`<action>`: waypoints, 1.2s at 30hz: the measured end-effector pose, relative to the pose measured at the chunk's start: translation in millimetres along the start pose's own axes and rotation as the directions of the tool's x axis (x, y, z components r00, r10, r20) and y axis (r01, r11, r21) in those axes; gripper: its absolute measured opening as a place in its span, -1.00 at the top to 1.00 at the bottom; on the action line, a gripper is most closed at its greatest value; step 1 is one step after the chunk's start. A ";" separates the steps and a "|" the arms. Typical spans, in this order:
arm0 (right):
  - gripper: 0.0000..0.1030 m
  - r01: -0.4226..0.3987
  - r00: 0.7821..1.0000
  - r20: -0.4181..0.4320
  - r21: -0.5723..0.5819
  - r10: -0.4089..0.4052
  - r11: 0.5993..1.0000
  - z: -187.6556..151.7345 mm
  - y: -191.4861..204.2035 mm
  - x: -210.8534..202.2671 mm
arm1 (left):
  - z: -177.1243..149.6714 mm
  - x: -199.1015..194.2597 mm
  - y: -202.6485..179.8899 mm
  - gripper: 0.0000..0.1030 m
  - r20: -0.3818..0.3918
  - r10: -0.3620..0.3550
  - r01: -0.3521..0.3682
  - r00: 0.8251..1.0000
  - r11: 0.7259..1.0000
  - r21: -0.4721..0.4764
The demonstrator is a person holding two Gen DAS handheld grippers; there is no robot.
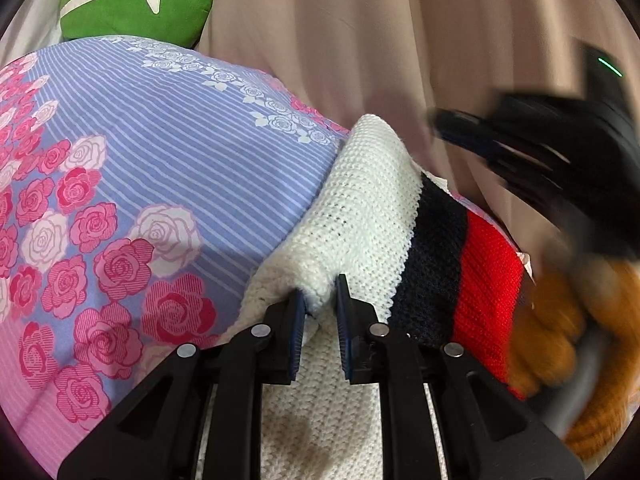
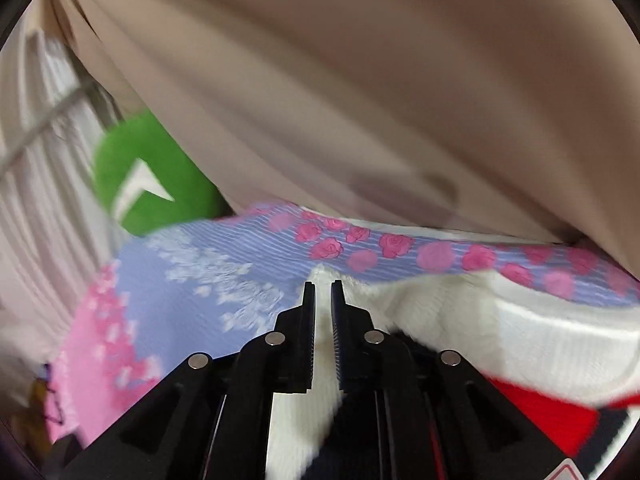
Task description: Fold small clothes
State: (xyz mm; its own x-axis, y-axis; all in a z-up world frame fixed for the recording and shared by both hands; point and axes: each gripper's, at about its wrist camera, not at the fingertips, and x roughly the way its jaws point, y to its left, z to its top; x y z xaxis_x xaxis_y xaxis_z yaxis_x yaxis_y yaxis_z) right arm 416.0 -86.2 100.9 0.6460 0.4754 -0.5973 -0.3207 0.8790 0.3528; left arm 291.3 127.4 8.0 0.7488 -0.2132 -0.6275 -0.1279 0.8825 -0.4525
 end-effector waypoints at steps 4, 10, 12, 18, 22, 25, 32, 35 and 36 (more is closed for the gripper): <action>0.39 0.111 0.993 0.041 0.018 -0.112 0.994 -51.7 -45.9 -76.4 | 0.2 -0.3 -0.3 0.72 0.000 -0.001 0.001 1.000 1.000 0.001; -0.02 0.368 0.920 0.055 0.212 -0.387 0.905 -125.3 -148.8 -179.4 | -0.7 0.7 -3.1 0.71 0.001 0.009 -0.009 1.000 1.000 0.010; -0.04 0.363 0.923 0.023 0.273 -0.383 0.891 -132.9 -170.9 -184.4 | -0.6 1.2 -3.7 0.70 0.001 0.010 -0.010 1.000 1.000 0.013; 0.27 0.339 0.937 -0.001 0.258 -0.350 0.905 -131.0 -180.4 -161.9 | -1.1 1.0 -4.6 0.70 -0.002 -0.001 0.001 1.000 1.000 0.014; 0.85 0.291 0.935 0.131 0.256 -0.331 0.922 -123.0 -162.9 -195.0 | 0.3 -1.9 -4.7 0.72 0.000 -0.001 0.001 1.000 1.000 0.016; 0.85 0.397 0.910 0.006 0.272 -0.414 0.877 -135.2 -191.2 -177.0 | 0.9 0.1 -5.6 0.72 -0.006 -0.003 0.004 1.000 1.000 0.019; 0.57 0.353 0.906 0.150 0.246 -0.395 0.903 -110.8 -145.2 -210.1 | 3.9 -0.7 -9.0 0.72 -0.006 0.005 -0.005 1.000 1.000 0.029; 0.22 0.198 0.965 0.141 0.156 -0.220 0.968 -84.3 -99.4 -183.1 | 2.1 1.9 -11.9 0.71 -0.004 0.013 -0.013 1.000 0.999 0.034; 0.20 0.134 0.983 0.110 0.110 -0.146 0.985 -73.6 -77.6 -159.5 | 2.1 2.3 -12.5 0.71 -0.004 0.015 -0.014 1.000 0.999 0.035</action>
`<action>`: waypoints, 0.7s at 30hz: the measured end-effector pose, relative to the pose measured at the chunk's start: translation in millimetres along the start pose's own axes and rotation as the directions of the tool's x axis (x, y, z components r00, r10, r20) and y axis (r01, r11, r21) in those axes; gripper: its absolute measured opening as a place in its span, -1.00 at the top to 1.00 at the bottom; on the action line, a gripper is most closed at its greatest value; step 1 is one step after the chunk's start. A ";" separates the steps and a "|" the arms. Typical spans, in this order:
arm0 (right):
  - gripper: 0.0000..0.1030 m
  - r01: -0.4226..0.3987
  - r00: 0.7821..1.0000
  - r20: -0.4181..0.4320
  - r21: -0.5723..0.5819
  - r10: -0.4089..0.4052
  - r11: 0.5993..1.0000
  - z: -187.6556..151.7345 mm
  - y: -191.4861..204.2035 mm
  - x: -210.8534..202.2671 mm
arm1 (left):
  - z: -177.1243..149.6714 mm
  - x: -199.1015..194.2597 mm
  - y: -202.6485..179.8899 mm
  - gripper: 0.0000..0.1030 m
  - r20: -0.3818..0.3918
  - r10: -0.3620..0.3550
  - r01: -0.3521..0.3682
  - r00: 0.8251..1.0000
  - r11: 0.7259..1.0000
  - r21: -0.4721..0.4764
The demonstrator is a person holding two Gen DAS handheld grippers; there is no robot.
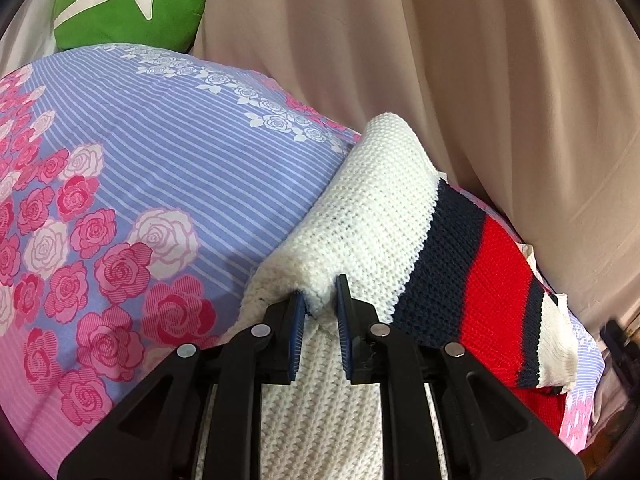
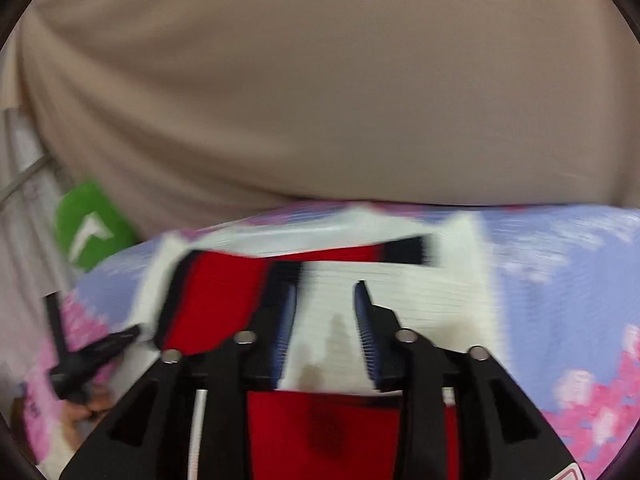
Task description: Fold small clothes
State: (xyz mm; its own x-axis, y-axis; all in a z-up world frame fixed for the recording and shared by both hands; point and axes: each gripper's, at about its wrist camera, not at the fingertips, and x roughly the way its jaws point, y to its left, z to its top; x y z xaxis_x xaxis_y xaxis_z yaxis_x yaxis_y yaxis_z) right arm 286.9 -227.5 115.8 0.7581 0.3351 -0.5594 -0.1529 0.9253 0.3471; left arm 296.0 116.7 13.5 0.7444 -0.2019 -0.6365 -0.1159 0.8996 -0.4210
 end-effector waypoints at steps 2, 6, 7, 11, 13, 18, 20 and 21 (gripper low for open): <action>0.20 -0.071 0.996 -0.062 -0.058 0.067 0.996 7.9 38.1 39.8 | -1.0 0.4 -0.5 0.71 0.000 -0.002 0.002 1.000 1.000 -0.001; 0.51 -0.141 0.972 -0.206 -0.141 0.111 0.980 13.0 109.4 128.0 | -1.2 -0.3 -2.6 0.71 -0.001 -0.004 0.004 1.000 1.000 -0.003; 0.60 -0.146 0.966 -0.234 -0.157 0.107 0.977 17.0 122.0 148.7 | -0.9 -0.2 -2.3 0.71 -0.001 -0.005 0.005 1.000 1.000 -0.004; 0.75 -0.035 0.964 -0.263 -0.232 -0.029 0.972 26.1 139.5 206.5 | 0.5 -2.1 -3.1 0.70 0.000 0.000 0.000 1.000 1.000 0.000; 0.80 -0.015 0.968 -0.246 -0.213 -0.038 0.977 31.4 139.4 224.4 | 0.7 -1.6 -4.2 0.70 0.001 0.000 0.000 1.000 1.000 0.003; 0.82 -0.042 0.983 -0.182 -0.135 0.017 0.990 37.9 131.5 193.0 | 0.8 -0.3 -5.1 0.70 0.000 0.000 0.000 1.000 1.000 0.002; 0.81 -0.055 0.987 -0.157 -0.128 0.035 0.990 30.5 119.9 166.8 | 0.9 -0.1 -5.5 0.70 0.000 0.002 -0.002 1.000 1.000 0.004; 0.81 -0.053 0.989 -0.143 -0.120 0.036 0.991 25.2 108.2 152.8 | 0.9 0.0 -5.5 0.70 0.000 0.003 -0.003 1.000 1.000 0.006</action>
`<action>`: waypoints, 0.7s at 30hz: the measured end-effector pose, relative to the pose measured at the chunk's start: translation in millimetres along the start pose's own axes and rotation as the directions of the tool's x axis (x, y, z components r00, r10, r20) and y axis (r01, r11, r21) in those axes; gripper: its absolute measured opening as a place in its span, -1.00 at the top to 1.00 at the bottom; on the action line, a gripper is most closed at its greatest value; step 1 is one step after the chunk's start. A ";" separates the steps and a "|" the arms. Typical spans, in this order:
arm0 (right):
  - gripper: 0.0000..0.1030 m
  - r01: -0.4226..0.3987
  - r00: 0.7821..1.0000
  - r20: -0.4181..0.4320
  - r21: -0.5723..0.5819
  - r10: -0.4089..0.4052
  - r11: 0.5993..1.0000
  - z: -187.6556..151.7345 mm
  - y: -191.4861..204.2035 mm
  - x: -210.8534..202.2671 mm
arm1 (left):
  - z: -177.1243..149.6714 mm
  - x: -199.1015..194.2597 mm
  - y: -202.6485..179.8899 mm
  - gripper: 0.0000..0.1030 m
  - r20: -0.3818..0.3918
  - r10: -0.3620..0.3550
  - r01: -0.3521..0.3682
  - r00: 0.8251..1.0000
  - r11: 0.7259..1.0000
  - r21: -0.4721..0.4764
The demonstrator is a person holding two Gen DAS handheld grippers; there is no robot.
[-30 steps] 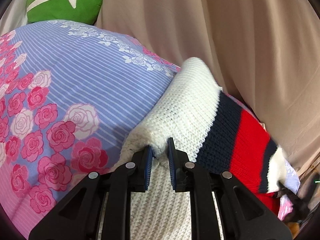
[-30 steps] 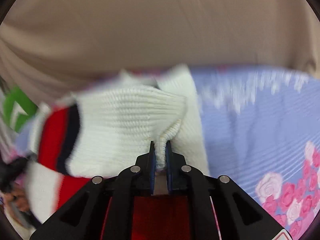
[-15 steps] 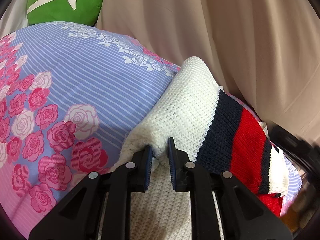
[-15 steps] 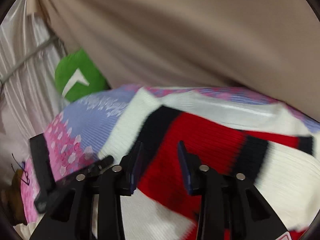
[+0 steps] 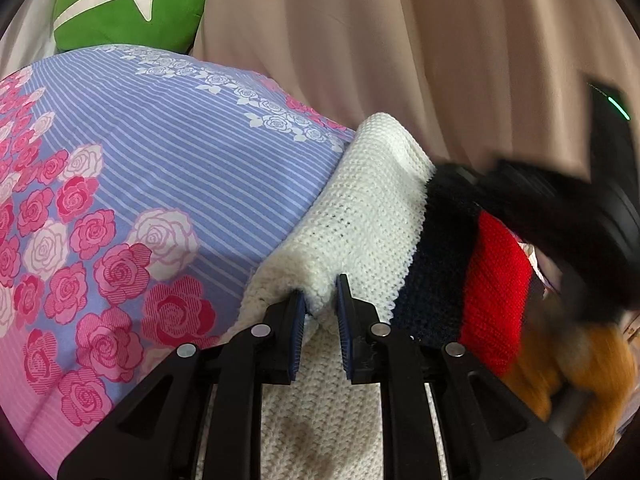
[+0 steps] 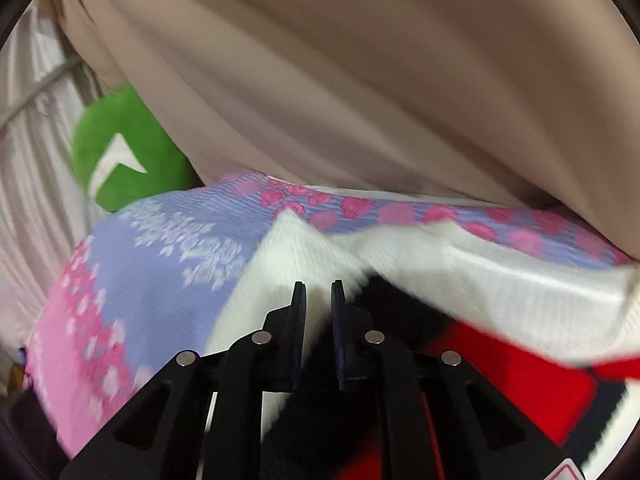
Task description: Fold small clothes
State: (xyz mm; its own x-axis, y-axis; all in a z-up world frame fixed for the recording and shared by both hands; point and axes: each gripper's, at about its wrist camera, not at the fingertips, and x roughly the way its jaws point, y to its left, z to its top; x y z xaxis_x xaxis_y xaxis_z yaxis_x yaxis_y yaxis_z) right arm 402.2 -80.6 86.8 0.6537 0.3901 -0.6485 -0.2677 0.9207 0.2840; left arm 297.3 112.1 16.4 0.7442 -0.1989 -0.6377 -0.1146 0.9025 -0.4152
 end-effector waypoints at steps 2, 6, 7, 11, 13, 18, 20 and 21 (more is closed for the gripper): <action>0.81 0.073 0.997 -0.002 0.003 -0.073 0.997 -21.7 -30.8 -19.8 | -0.2 0.4 -0.8 0.70 0.000 0.004 -0.004 1.000 1.000 0.004; 1.00 0.111 0.994 -0.023 0.075 -0.110 0.991 -51.4 -85.5 -53.4 | -0.7 0.6 -2.6 0.70 0.000 0.006 -0.006 1.000 1.000 0.009; 0.98 0.135 0.991 0.007 0.095 -0.136 0.986 -58.2 -96.0 -73.4 | -0.7 0.6 -2.4 0.70 0.000 0.004 -0.004 1.000 1.000 0.007; 0.70 0.257 0.965 0.012 0.142 -0.261 0.956 -87.9 -140.5 -115.1 | -0.9 -1.5 -1.5 0.70 0.001 0.004 -0.004 1.000 1.000 0.007; 0.91 0.288 0.957 -0.018 0.189 -0.290 0.939 -105.4 -169.9 -127.4 | -1.2 -1.5 -2.0 0.70 0.001 0.006 -0.006 1.000 1.000 0.011; 0.67 0.266 0.954 0.062 0.283 -0.294 0.921 -132.6 -185.1 -189.0 | -1.7 -1.8 -3.7 0.69 0.002 0.003 -0.003 1.000 1.000 0.006; 0.44 0.264 0.957 0.035 0.297 -0.287 0.918 -139.3 -196.5 -191.1 | -1.7 -1.7 -3.3 0.69 0.002 0.006 -0.006 1.000 1.000 0.008; 0.44 0.263 0.960 0.010 0.297 -0.278 0.918 -141.3 -201.8 -185.3 | -1.7 -1.8 -3.7 0.69 0.002 0.009 -0.009 1.000 1.000 0.010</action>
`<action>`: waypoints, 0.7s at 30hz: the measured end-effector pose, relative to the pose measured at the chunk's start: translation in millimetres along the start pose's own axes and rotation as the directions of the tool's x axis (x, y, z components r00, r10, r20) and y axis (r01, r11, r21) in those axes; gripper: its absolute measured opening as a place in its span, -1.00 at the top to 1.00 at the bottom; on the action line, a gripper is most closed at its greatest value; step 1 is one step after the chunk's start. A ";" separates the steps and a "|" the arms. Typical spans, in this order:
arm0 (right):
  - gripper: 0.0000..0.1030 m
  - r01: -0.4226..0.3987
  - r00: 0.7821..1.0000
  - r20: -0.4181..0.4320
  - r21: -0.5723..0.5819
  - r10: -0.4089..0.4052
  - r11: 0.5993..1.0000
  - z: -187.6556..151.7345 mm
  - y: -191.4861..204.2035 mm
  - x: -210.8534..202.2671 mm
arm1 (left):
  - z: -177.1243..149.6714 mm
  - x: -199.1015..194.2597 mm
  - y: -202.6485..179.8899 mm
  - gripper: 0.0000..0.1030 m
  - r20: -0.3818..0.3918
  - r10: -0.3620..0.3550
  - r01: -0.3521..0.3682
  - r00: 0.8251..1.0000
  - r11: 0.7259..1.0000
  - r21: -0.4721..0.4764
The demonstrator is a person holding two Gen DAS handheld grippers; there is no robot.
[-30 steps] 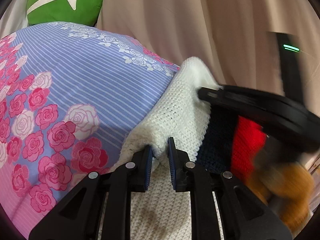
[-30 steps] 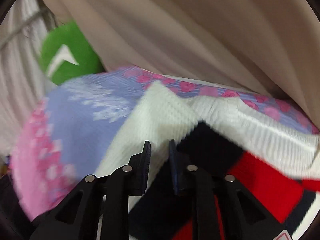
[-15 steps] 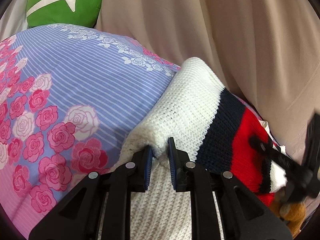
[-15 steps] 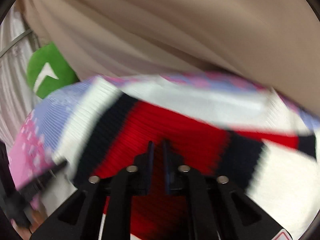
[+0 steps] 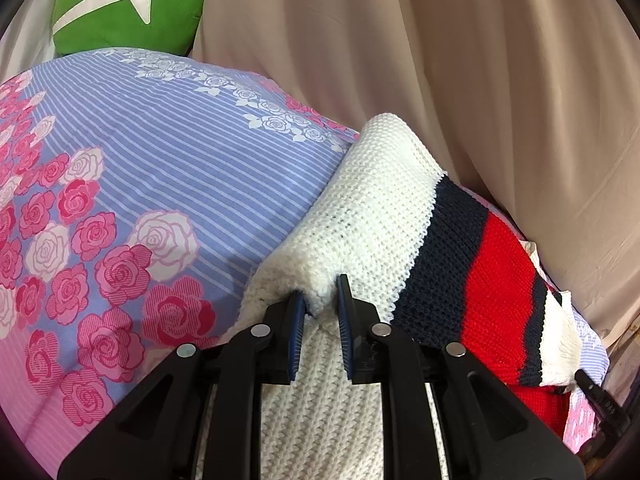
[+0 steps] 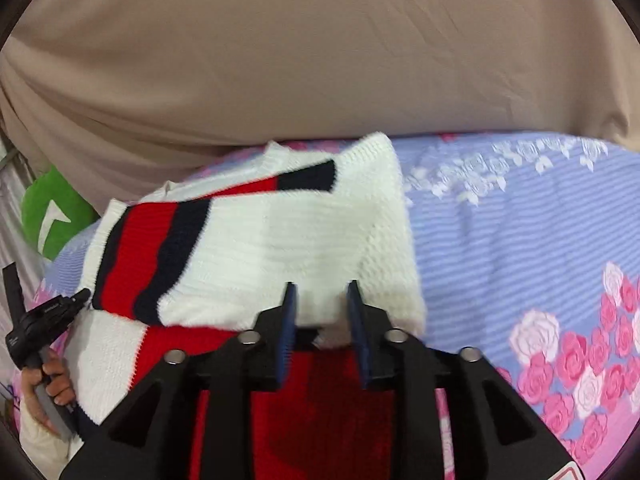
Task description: Fold small clothes
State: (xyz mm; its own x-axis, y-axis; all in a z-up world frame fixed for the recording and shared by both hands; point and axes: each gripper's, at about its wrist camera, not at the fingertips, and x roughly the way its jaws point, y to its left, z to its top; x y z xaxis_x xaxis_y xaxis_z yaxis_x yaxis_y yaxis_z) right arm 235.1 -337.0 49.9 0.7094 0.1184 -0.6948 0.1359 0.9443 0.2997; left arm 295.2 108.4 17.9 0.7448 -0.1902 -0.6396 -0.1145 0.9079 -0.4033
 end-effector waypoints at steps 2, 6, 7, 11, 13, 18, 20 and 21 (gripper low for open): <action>0.56 -0.008 1.000 -0.001 0.011 0.008 1.000 0.2 -4.4 5.9 | -0.3 -0.1 -1.2 0.70 0.001 0.005 -0.005 1.000 1.000 0.005; 0.56 0.018 1.000 0.014 0.020 -0.018 1.000 12.0 -4.0 -2.2 | -1.6 -1.6 -2.4 0.69 0.004 0.004 -0.004 1.000 1.000 0.003; 0.50 0.032 0.999 0.016 0.016 -0.032 0.999 14.5 -3.4 -2.5 | -1.9 -1.9 -2.0 0.69 0.004 0.002 -0.002 1.000 1.000 0.001; 0.82 0.002 1.000 -0.014 -0.011 -0.002 1.000 9.7 11.9 16.9 | -2.7 -3.4 -2.9 0.71 0.008 0.011 -0.011 1.000 1.000 0.007; 0.83 -0.026 0.997 0.072 -0.027 0.028 0.999 12.0 18.6 -4.2 | -3.4 -5.6 -4.1 0.72 0.016 0.020 -0.020 1.000 1.000 0.014; 0.83 0.074 0.996 0.041 -0.016 -0.073 0.997 14.3 -0.6 11.9 | -3.6 -4.6 -5.8 0.72 0.010 0.020 -0.020 1.000 1.000 0.018; 0.83 0.063 0.998 0.018 -0.006 -0.063 0.998 9.3 -5.3 21.0 | -2.7 -2.8 -8.1 0.70 0.008 0.028 -0.029 1.000 0.999 0.025; 0.82 0.057 0.998 0.025 0.005 -0.057 0.998 10.4 -2.7 10.6 | -2.3 -2.4 -8.0 0.69 0.006 0.030 -0.031 1.000 0.999 0.025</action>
State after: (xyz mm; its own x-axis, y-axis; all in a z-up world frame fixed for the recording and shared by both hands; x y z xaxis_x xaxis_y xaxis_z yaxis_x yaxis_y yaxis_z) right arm 249.5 -341.5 48.5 0.7174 0.0567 -0.6944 0.1799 0.9478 0.2633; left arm 292.8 100.7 21.2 0.7447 -0.1604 -0.6478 -0.1207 0.9223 -0.3671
